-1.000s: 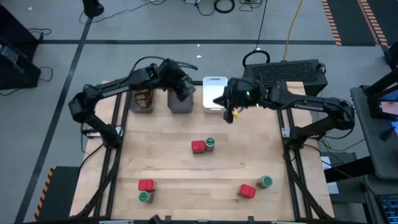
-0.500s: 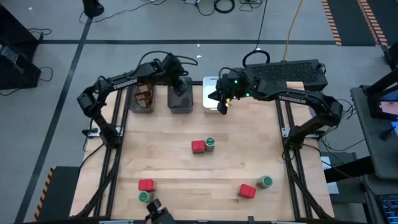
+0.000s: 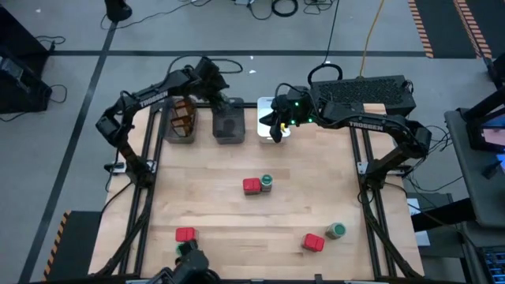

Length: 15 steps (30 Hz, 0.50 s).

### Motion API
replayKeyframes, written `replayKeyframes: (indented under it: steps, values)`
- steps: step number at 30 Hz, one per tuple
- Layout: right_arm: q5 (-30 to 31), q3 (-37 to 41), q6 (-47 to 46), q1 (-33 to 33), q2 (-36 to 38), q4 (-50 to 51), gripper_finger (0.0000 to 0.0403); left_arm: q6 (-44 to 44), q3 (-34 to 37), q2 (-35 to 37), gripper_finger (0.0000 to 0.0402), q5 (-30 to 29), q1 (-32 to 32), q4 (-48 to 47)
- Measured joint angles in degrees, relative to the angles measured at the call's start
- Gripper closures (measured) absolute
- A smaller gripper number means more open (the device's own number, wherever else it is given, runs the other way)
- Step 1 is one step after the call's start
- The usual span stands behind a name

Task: Sort spices by type
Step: Put the top left green seasoning bottle into the right black bin

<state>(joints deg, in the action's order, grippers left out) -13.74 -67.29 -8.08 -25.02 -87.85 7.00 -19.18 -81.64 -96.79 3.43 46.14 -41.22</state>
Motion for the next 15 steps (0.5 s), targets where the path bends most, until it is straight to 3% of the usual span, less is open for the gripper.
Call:
replayKeyframes:
  steps: [9,15]
  values:
    - [0.1,0.0,-1.6,0.1,0.0,0.1,0.0403,-6.8,-1.1,-1.3,0.019,6.1,4.0,-3.0]
    - [0.1,0.0,-1.8,0.7,0.0,0.3,0.0403,-11.5,-1.1,-3.8,0.019,6.6,4.5,-5.4]
